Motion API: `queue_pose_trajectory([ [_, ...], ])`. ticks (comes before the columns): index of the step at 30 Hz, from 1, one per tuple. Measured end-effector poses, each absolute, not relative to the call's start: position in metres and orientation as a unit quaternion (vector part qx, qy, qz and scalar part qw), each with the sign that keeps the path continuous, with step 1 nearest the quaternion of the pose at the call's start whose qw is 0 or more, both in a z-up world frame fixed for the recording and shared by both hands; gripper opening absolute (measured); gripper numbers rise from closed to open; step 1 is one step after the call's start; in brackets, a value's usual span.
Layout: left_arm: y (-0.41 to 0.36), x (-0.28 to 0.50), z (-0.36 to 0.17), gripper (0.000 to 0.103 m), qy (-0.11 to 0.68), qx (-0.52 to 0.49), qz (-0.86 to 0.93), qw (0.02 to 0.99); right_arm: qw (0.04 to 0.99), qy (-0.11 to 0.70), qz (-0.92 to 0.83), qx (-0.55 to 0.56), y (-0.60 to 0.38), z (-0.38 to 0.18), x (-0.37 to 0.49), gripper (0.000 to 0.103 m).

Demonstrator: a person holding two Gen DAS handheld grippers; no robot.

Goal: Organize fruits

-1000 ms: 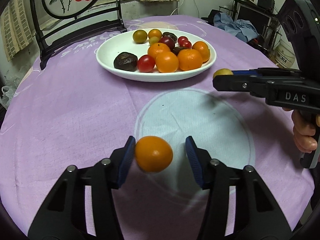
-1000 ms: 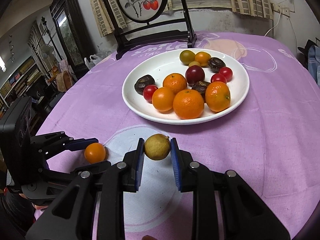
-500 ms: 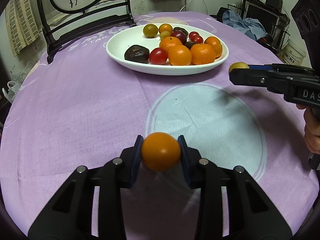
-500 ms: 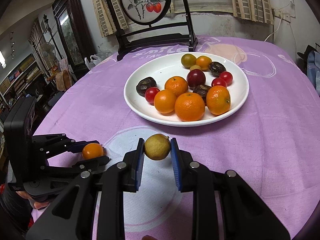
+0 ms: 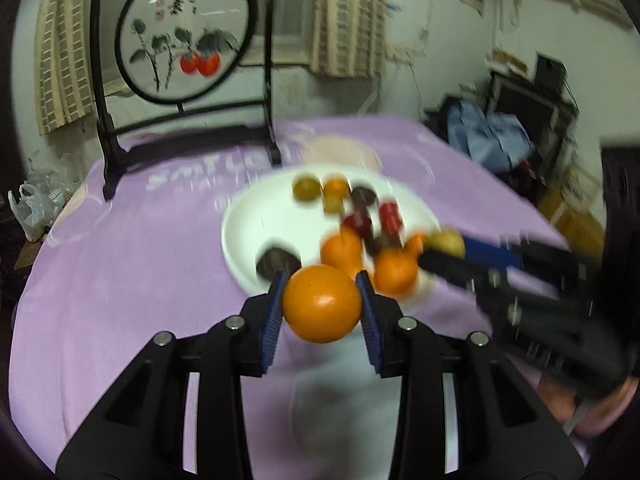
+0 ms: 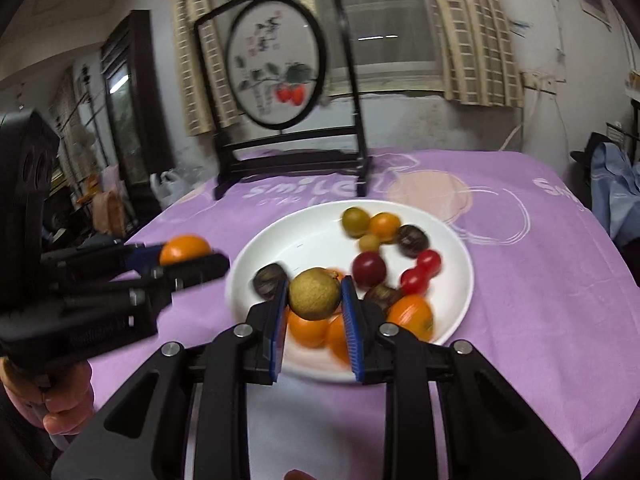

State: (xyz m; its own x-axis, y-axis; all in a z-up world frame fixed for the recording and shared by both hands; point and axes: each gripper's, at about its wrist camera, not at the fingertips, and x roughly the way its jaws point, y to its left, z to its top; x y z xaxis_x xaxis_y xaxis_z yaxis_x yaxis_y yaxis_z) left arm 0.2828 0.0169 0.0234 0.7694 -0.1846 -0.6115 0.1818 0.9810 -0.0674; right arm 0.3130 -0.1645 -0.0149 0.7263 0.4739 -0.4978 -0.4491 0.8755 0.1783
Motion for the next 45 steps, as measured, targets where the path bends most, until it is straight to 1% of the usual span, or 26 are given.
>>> queue_pose_trajectory([
  [3,0.015,0.319,0.025,0.036,0.322,-0.014,-0.078,0.943,0.930,0.282,0.235,0.013,-0.163,-0.025,0.336,0.026],
  [9,0.016,0.368,0.001,0.036,0.357,-0.024,-0.052,0.932,0.926,0.297,0.233,0.004,-0.160,-0.038,0.359,0.026],
  [12,0.019,0.379,-0.009,0.036,0.370,-0.027,-0.041,0.928,0.925,0.299,0.237,0.004,-0.161,-0.039,0.361,0.037],
  [13,0.020,0.380,-0.011,0.036,0.373,-0.028,-0.039,0.927,0.924,0.299,0.237,0.004,-0.162,-0.038,0.361,0.052],
  [14,0.021,0.381,-0.012,0.040,0.376,-0.030,-0.036,0.926,0.925,0.298,0.237,0.005,-0.163,-0.036,0.358,0.069],
  [15,0.022,0.379,-0.013,0.050,0.377,-0.031,-0.028,0.925,0.926,0.293,0.237,0.006,-0.164,-0.033,0.354,0.070],
  [16,0.024,0.377,-0.012,0.078,0.374,-0.031,-0.022,0.927,0.925,0.294,0.239,0.004,-0.165,-0.030,0.352,0.070],
  [17,0.025,0.371,-0.008,0.089,0.365,-0.032,-0.008,0.931,0.924,0.295,0.242,0.004,-0.166,-0.028,0.349,0.071],
  [18,0.027,0.364,-0.003,0.089,0.349,-0.028,0.009,0.937,0.923,0.297,0.246,0.005,-0.168,-0.025,0.344,0.072],
  [19,0.027,0.358,0.003,0.090,0.344,-0.020,0.011,0.939,0.922,0.298,0.248,0.006,-0.170,-0.024,0.339,0.076],
  [20,0.027,0.356,0.006,0.092,0.344,-0.017,0.010,0.939,0.922,0.299,0.248,0.006,-0.171,-0.023,0.335,0.087],
  [21,0.027,0.349,0.010,0.093,0.344,-0.016,0.010,0.939,0.922,0.299,0.246,0.003,-0.173,-0.022,0.328,0.096],
  [22,0.028,0.343,0.013,0.097,0.341,-0.017,0.011,0.940,0.924,0.295,0.244,0.001,-0.175,-0.022,0.321,0.102],
  [23,0.028,0.336,0.015,0.100,0.339,-0.019,0.012,0.941,0.926,0.290,0.243,-0.006,-0.177,-0.022,0.312,0.102],
  [24,0.028,0.327,0.017,0.101,0.339,-0.018,0.011,0.940,0.925,0.289,0.247,-0.016,-0.179,-0.023,0.301,0.102],
  [29,0.023,0.285,0.008,0.101,0.358,0.006,-0.008,0.934,0.922,0.287,0.254,-0.052,-0.187,-0.033,0.251,0.102],
  [33,0.022,0.244,-0.004,0.101,0.356,0.024,-0.006,0.934,0.928,0.268,0.256,-0.034,-0.203,-0.031,0.224,0.102],
  [36,0.023,0.225,-0.008,0.101,0.355,0.028,-0.005,0.935,0.927,0.271,0.260,-0.019,-0.212,-0.034,0.214,0.102],
  [45,0.027,0.198,-0.009,0.101,0.339,0.021,0.000,0.941,0.930,0.274,0.242,-0.042,-0.210,-0.040,0.209,0.102],
])
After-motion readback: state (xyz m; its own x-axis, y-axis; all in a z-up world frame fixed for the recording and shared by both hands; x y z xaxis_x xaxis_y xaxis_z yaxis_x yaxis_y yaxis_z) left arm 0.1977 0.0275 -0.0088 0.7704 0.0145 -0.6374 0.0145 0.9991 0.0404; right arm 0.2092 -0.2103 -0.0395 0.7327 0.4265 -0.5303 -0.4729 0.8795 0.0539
